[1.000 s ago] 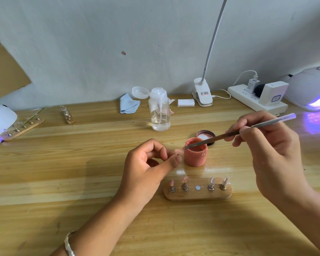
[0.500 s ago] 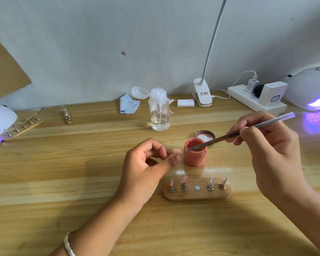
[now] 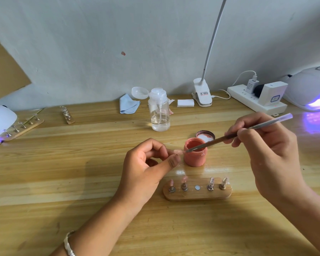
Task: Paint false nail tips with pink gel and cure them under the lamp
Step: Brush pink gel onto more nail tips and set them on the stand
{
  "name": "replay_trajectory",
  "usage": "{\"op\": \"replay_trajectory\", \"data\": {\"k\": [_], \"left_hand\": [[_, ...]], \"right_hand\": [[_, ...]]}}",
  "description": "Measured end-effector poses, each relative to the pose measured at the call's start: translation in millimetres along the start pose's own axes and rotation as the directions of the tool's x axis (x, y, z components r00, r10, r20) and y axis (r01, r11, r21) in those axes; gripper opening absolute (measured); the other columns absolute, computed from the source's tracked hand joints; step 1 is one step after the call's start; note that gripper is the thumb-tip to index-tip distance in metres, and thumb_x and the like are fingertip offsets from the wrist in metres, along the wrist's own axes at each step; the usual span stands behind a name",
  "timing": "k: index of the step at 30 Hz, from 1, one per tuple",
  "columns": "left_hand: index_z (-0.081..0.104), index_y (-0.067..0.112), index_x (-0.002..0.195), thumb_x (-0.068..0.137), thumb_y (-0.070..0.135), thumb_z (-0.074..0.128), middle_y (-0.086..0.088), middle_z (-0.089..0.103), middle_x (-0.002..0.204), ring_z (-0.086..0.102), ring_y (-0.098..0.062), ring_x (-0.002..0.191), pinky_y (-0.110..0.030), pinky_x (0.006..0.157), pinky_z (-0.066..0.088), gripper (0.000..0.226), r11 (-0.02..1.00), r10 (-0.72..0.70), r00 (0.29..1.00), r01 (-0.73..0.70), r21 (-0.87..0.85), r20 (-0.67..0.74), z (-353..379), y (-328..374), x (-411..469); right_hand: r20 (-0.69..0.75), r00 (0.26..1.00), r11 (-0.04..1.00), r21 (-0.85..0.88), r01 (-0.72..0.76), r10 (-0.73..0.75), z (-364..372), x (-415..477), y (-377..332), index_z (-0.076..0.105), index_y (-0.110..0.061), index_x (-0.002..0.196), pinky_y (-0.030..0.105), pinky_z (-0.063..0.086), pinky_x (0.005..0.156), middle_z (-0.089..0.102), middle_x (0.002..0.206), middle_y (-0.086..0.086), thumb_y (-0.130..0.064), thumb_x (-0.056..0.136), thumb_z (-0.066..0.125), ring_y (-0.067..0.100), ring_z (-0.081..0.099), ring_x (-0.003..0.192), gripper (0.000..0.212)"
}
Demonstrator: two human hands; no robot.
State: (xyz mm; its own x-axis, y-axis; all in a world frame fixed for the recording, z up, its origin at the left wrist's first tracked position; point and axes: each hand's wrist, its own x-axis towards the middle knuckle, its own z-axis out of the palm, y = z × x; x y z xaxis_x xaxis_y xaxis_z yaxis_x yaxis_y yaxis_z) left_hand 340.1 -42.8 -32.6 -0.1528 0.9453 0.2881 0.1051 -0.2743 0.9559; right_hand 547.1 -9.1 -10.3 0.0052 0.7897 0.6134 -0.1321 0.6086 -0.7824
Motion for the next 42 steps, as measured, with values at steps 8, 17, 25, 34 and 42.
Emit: {"op": "replay_trajectory", "data": {"k": [8, 17, 25, 34, 42], "left_hand": [[0.058, 0.015, 0.068, 0.066, 0.024, 0.084, -0.004, 0.076, 0.081, 0.065, -0.009, 0.069, -0.034, 0.066, 0.043, 0.028, 1.0, 0.013, 1.0, -0.013, 0.014, 0.012, 0.0, 0.0, -1.0], [0.059, 0.019, 0.068, 0.066, 0.025, 0.084, -0.008, 0.077, 0.086, 0.066, -0.008, 0.069, -0.064, 0.067, 0.049, 0.026, 1.0, -0.028, 0.999, 0.028, 0.002, 0.017, 0.9, 4.7, -2.9], [0.06, 0.017, 0.068, 0.066, 0.026, 0.084, -0.008, 0.076, 0.083, 0.068, -0.025, 0.073, -0.064, 0.068, 0.049, 0.026, 1.0, -0.018, 1.0, 0.018, 0.009, 0.005, 0.7, 6.0, -3.1], [0.06, 0.017, 0.068, 0.067, 0.023, 0.084, -0.007, 0.075, 0.081, 0.057, -0.001, 0.057, -0.048, 0.063, 0.049, 0.026, 1.0, -0.018, 1.0, 0.018, 0.004, 0.025, 0.3, 6.0, -3.9], [0.06, 0.018, 0.068, 0.066, 0.025, 0.086, -0.005, 0.075, 0.08, 0.055, -0.003, 0.058, -0.065, 0.067, 0.049, 0.027, 1.0, -0.029, 0.999, 0.029, 0.0, 0.03, 1.3, 6.9, -3.9]], "right_hand": [[0.026, 1.0, 1.0, 0.026, 0.006, -0.007, 0.6, -0.4, -1.1, 0.062, -0.017, 0.082, 0.019, 0.049, 0.067, 0.071, 0.074, -0.006, -0.019, 0.083, 0.054, 0.008, 0.065, 0.07, 0.008], [0.039, 0.999, 1.0, 0.015, 0.011, -0.012, -0.2, -0.5, -0.3, 0.06, -0.011, 0.081, 0.015, 0.048, 0.068, 0.068, 0.072, -0.01, -0.009, 0.081, 0.055, 0.003, 0.062, 0.068, 0.005], [0.027, 0.999, 0.999, 0.026, 0.02, -0.021, 0.0, -0.2, -1.8, 0.062, -0.018, 0.081, 0.019, 0.048, 0.068, 0.069, 0.074, -0.006, -0.018, 0.083, 0.053, 0.007, 0.063, 0.07, 0.009], [-0.011, 1.0, 1.0, -0.005, -0.012, 0.012, -3.3, 2.6, 0.3, 0.061, -0.012, 0.078, 0.016, 0.047, 0.066, 0.067, 0.069, -0.008, -0.006, 0.081, 0.054, 0.005, 0.061, 0.066, 0.009], [0.05, 0.999, 1.0, 0.005, -0.017, 0.016, -0.2, 0.4, -2.7, 0.063, -0.016, 0.082, 0.02, 0.049, 0.067, 0.071, 0.075, -0.002, -0.02, 0.082, 0.055, 0.01, 0.065, 0.072, 0.009]]}}
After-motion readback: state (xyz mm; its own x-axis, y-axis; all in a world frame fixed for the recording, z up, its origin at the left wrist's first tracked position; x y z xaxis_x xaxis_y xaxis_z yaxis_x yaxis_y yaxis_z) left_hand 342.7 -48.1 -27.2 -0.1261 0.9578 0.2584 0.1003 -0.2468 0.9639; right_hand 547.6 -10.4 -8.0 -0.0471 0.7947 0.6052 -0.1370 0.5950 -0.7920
